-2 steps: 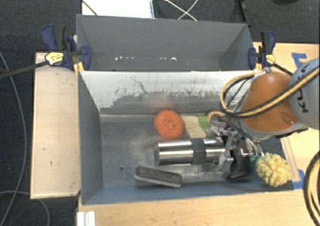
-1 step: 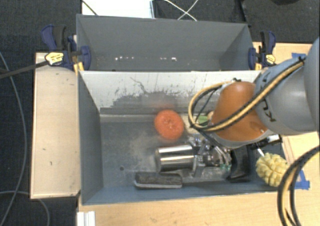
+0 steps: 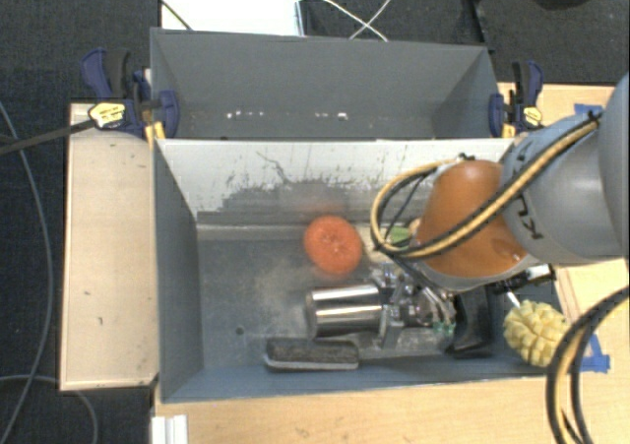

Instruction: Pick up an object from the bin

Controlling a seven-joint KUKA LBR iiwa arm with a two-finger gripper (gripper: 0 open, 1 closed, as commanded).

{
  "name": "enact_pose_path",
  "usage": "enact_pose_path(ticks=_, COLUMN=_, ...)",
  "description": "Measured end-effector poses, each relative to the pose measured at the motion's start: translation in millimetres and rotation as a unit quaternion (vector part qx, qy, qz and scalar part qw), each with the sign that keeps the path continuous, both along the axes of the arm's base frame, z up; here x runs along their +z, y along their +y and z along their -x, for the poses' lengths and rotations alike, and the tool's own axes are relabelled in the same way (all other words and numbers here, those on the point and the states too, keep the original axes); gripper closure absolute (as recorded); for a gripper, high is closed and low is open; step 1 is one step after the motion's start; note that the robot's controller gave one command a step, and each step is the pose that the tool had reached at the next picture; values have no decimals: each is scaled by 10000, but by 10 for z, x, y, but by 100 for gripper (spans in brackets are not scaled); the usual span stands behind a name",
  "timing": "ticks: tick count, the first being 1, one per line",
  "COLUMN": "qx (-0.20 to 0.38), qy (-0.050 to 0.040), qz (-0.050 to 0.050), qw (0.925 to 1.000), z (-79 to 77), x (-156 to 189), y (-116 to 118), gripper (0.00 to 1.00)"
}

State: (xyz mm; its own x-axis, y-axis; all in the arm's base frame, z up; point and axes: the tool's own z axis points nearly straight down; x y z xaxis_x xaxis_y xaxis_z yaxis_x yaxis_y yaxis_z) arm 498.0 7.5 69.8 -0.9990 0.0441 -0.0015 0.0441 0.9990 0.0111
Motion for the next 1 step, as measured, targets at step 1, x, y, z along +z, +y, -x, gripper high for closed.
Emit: enact_pose_path(ticks=1, qx=6, qy=-19, qz=-3, qw=10000, z=-45, x=784, y=46, gripper=100)
